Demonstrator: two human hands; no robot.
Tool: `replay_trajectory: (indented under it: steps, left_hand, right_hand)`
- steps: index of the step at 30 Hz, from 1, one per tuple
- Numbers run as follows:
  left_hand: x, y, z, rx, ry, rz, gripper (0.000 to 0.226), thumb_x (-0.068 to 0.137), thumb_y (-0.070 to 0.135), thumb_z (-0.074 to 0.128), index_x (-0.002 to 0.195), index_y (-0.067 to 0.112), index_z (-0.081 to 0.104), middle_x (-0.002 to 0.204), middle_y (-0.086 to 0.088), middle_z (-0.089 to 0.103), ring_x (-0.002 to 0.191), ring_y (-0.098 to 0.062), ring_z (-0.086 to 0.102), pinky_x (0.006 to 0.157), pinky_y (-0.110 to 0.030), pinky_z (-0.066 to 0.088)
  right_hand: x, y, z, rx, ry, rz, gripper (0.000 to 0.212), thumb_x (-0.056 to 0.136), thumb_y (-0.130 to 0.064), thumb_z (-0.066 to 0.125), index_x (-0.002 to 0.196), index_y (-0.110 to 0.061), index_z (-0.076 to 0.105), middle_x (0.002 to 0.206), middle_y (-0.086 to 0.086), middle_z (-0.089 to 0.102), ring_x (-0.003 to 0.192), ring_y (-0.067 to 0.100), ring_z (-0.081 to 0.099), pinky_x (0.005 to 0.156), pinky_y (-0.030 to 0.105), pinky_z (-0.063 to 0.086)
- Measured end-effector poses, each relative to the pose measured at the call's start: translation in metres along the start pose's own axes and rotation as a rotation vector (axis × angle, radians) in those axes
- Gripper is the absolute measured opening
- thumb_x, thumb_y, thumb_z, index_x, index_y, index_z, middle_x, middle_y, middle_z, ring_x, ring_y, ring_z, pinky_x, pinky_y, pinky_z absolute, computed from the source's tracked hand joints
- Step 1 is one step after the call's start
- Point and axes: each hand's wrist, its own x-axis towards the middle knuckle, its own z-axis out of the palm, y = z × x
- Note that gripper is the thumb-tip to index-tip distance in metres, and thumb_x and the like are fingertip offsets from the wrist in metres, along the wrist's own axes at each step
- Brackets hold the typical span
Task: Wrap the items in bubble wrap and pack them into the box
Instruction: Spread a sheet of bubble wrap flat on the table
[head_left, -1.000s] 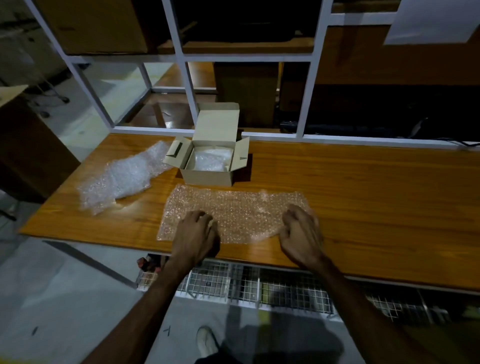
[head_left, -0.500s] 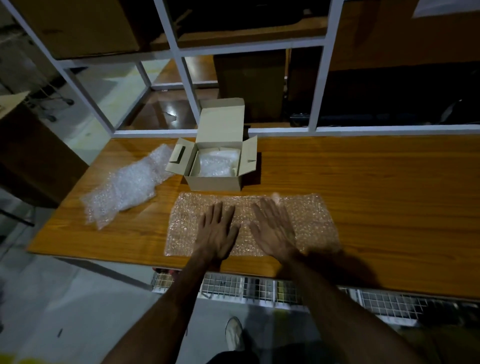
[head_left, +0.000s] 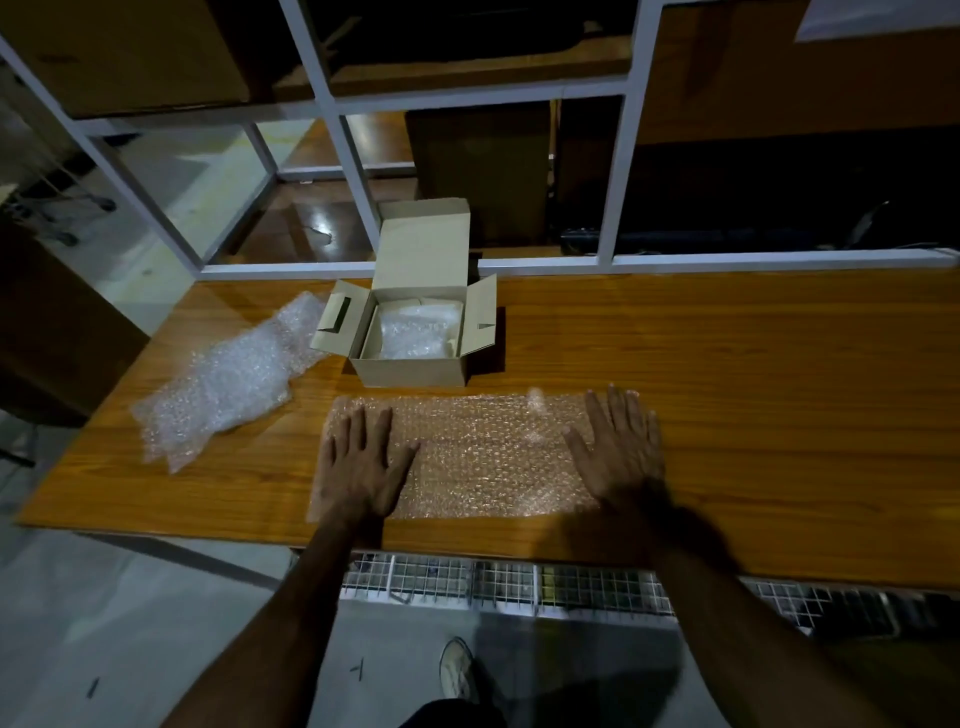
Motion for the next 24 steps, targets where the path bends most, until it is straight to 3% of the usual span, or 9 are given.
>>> replay_trajectory:
  steps: [8,10,11,13,14,16,21,23,24]
  left_hand:
    - [-0.005,-0.012,-0.014,-0.043,-0.038,-0.119,0.096,0.09,0.089,0.002,0.168,0.032,-0.005,0.174,-0.012,-0.015,0.161,-0.036,-0.007,0.128,-0.057,-0.002]
    - [-0.006,-0.011,-0.013,-0.05,-0.036,-0.135,0.093,0.095,0.085,0.01,0.167,0.026,0.006,0.174,-0.02,-0.003,0.16,-0.042,0.004,0.127,-0.06,0.006]
    - [-0.01,-0.01,-0.013,-0.04,-0.001,-0.138,0.09,0.097,0.083,0.015,0.163,0.022,0.018,0.17,-0.025,0.014,0.155,-0.045,0.019,0.125,-0.064,0.018]
    - [-0.021,-0.008,-0.012,-0.038,0.131,-0.153,0.077,0.098,0.079,0.021,0.137,0.016,0.04,0.135,-0.025,0.049,0.121,-0.04,0.048,0.103,-0.059,0.047]
    - [-0.029,-0.007,-0.011,-0.059,0.193,-0.187,0.071,0.098,0.075,0.024,0.125,0.013,0.044,0.117,-0.021,0.055,0.105,-0.035,0.051,0.093,-0.053,0.05]
    - [-0.047,-0.004,-0.01,-0.083,0.242,-0.281,0.063,0.096,0.067,0.032,0.114,0.009,0.049,0.103,-0.022,0.06,0.095,-0.034,0.053,0.086,-0.048,0.05]
    - [-0.072,0.011,-0.009,-0.143,0.232,-0.46,0.054,0.097,0.048,0.063,0.129,0.005,0.054,0.126,-0.031,0.057,0.119,-0.049,0.052,0.103,-0.061,0.041]
    - [-0.07,0.008,-0.008,-0.23,0.21,-0.557,0.053,0.089,0.054,0.068,0.111,0.006,0.065,0.114,-0.027,0.067,0.11,-0.047,0.06,0.101,-0.06,0.046]
    - [-0.069,0.007,-0.01,-0.302,0.208,-0.596,0.054,0.082,0.062,0.068,0.095,0.009,0.07,0.098,-0.021,0.073,0.097,-0.042,0.066,0.096,-0.059,0.051]
  right_hand:
    - [-0.002,0.025,-0.004,0.018,-0.003,0.035,0.086,0.093,-0.083,-0.005,0.165,-0.036,0.001,0.173,0.0,-0.009,0.159,0.023,-0.013,0.127,0.054,-0.008]
    - [-0.002,0.027,-0.005,0.029,-0.023,0.029,0.083,0.095,-0.081,-0.002,0.165,-0.035,0.0,0.173,0.001,-0.011,0.159,0.023,-0.013,0.127,0.053,-0.008]
    - [-0.003,0.028,-0.006,0.042,-0.029,0.021,0.081,0.098,-0.078,0.001,0.165,-0.035,-0.001,0.173,0.002,-0.01,0.16,0.024,-0.012,0.127,0.053,-0.008]
    - [-0.009,0.031,-0.009,0.104,-0.015,0.013,0.075,0.103,-0.071,0.009,0.166,-0.031,0.0,0.174,0.004,-0.009,0.16,0.025,-0.008,0.128,0.052,-0.005]
    - [-0.014,0.034,-0.011,0.138,0.002,0.015,0.073,0.104,-0.068,0.012,0.166,-0.03,0.002,0.174,0.004,-0.007,0.16,0.026,-0.005,0.128,0.051,-0.004]
    - [-0.025,0.042,-0.012,0.177,0.02,0.01,0.071,0.107,-0.063,0.018,0.166,-0.026,0.01,0.174,0.004,0.001,0.16,0.028,0.003,0.128,0.051,0.002]
    - [-0.066,0.063,0.01,0.173,0.109,-0.085,0.067,0.105,-0.056,0.02,0.159,-0.021,0.04,0.168,0.008,0.031,0.158,0.028,0.022,0.128,0.053,0.013]
    - [-0.073,0.066,0.013,0.155,0.099,-0.098,0.064,0.106,-0.055,0.023,0.16,-0.024,0.037,0.17,0.005,0.026,0.159,0.025,0.016,0.128,0.049,0.006]
    - [-0.073,0.066,0.012,0.138,0.076,-0.095,0.063,0.107,-0.054,0.023,0.162,-0.026,0.033,0.172,0.003,0.021,0.16,0.023,0.011,0.128,0.047,0.002]
